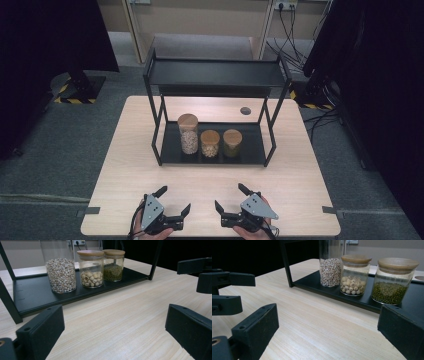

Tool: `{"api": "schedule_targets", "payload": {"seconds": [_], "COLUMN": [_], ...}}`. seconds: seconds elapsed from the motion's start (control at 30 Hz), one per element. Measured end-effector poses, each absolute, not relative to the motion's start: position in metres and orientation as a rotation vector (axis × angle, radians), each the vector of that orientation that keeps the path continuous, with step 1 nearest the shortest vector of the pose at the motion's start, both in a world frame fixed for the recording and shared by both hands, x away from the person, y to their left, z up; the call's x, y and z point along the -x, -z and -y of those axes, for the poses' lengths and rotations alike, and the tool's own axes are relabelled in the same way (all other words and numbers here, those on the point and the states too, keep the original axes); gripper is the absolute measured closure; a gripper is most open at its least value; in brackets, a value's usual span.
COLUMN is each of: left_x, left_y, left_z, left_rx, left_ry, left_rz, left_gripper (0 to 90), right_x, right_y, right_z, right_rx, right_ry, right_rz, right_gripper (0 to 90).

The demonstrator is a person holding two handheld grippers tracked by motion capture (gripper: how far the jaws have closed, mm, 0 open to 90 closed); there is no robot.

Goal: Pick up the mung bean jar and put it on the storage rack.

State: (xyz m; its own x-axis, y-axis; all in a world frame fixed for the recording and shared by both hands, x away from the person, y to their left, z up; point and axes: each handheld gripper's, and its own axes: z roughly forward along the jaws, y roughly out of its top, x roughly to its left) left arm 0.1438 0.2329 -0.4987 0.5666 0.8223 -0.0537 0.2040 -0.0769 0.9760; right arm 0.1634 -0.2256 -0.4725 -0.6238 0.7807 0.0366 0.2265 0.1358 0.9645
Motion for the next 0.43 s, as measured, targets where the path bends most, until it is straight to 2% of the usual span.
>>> {"api": "schedule_targets", "payload": {"seconds": [0.43], "left_x": [-0.1441], "left_y": [0.4988], "left_z": [-0.2324], "left_rx": [-1.600], "left_ry": [-0.643], "left_rz": [-0.891], "left_gripper": [1.7], "right_x": [-0.1636], "right_y": [0.4727], "right_z": [0.2268], "right_rx": [-0.963], "right_ry": [-1.509], "right_rz": [-1.933], "right_gripper": [3.7]}}
